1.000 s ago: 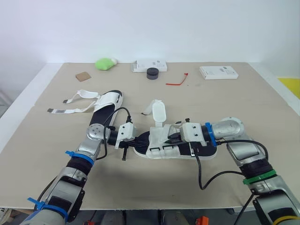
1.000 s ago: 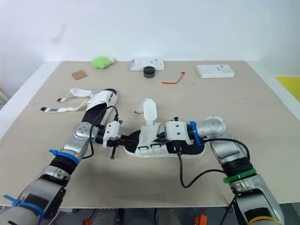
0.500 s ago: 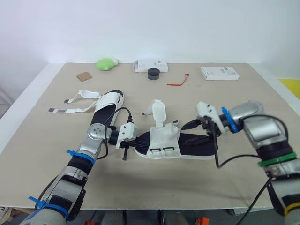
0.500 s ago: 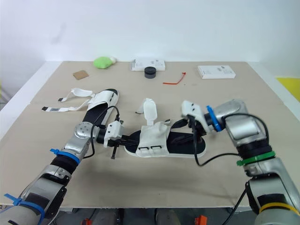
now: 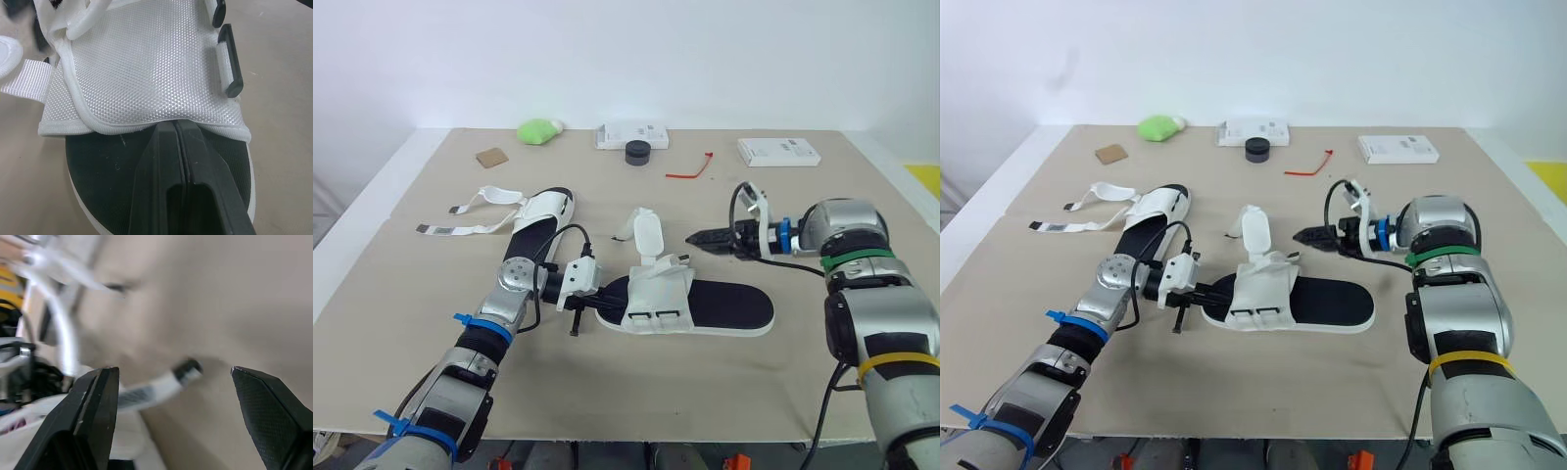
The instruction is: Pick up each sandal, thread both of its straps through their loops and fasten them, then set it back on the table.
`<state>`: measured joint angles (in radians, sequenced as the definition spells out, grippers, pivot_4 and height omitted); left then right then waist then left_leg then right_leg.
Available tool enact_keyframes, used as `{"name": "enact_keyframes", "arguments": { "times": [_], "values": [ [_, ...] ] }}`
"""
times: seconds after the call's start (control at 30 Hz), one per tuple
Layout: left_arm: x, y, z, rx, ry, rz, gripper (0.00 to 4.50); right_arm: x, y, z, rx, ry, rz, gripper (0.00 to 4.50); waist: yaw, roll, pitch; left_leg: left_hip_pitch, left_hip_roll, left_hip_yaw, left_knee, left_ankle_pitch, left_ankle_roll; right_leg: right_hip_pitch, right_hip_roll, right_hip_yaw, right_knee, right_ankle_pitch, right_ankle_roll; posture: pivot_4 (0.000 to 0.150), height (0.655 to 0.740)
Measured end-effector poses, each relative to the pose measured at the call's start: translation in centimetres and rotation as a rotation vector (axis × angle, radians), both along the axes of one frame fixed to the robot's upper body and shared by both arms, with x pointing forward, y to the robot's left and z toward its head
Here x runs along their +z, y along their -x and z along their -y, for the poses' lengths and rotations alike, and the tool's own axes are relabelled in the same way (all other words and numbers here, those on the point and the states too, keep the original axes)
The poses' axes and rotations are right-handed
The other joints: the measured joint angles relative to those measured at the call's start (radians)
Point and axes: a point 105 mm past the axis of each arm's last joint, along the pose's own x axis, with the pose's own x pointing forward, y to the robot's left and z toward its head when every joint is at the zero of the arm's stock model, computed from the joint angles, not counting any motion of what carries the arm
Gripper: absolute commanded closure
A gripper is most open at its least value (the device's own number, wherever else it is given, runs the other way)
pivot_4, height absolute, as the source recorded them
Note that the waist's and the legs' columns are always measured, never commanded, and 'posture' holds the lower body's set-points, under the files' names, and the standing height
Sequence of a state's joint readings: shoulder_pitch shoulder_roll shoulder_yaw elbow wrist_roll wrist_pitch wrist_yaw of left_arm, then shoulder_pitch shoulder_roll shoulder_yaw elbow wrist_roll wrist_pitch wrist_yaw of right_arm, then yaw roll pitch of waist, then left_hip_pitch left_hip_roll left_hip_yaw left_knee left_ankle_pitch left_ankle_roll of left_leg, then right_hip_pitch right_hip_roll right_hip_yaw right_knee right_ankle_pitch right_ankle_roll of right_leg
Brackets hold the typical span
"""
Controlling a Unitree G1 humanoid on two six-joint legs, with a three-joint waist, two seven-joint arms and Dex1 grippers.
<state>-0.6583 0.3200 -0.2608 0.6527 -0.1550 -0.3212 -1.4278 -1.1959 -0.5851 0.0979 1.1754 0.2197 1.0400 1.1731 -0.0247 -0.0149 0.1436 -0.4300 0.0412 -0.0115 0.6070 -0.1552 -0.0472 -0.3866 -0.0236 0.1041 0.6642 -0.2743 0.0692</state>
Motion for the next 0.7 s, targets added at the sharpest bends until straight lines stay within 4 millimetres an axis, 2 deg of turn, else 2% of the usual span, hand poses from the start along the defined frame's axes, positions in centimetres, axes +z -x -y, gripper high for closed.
{"name": "enact_keyframes", "arguments": {
  "times": [0.1, 0.43, 0.7],
  "values": [
    [0.0, 0.0, 0.0, 0.004, 0.0, 0.0, 4.5, 0.0, 0.0, 0.0, -0.008, 0.006, -0.013, 0.55, 0.0, 0.001, 0.0, 0.0, 0.0, 0.0, 0.0, 0.0, 0.0, 0.0, 0.0, 0.0, 0.0, -0.002, 0.004, 0.15, 0.74],
    [-0.1, 0.1, -0.1, 0.008, 0.002, 0.002, 4.5, -0.2, 0.6, -0.9, 0.044, 0.009, -0.069, 0.55, -0.001, 0.002, -0.002, 0.001, 0.0, 0.0, 0.0, -0.001, 0.002, 0.0, 0.001, 0.0, 0.0, -0.003, 0.004, 0.15, 0.74],
    [-0.2, 0.0, -0.2, 0.021, 0.003, 0.0, 4.5, -0.4, 0.0, -2.6, 0.062, 0.006, -0.038, 0.55, -0.005, 0.003, -0.002, 0.003, 0.001, 0.0, 0.0, -0.001, 0.002, 0.003, 0.001, 0.0, 0.0, -0.004, 0.001, 0.15, 0.74]
  ]
}}
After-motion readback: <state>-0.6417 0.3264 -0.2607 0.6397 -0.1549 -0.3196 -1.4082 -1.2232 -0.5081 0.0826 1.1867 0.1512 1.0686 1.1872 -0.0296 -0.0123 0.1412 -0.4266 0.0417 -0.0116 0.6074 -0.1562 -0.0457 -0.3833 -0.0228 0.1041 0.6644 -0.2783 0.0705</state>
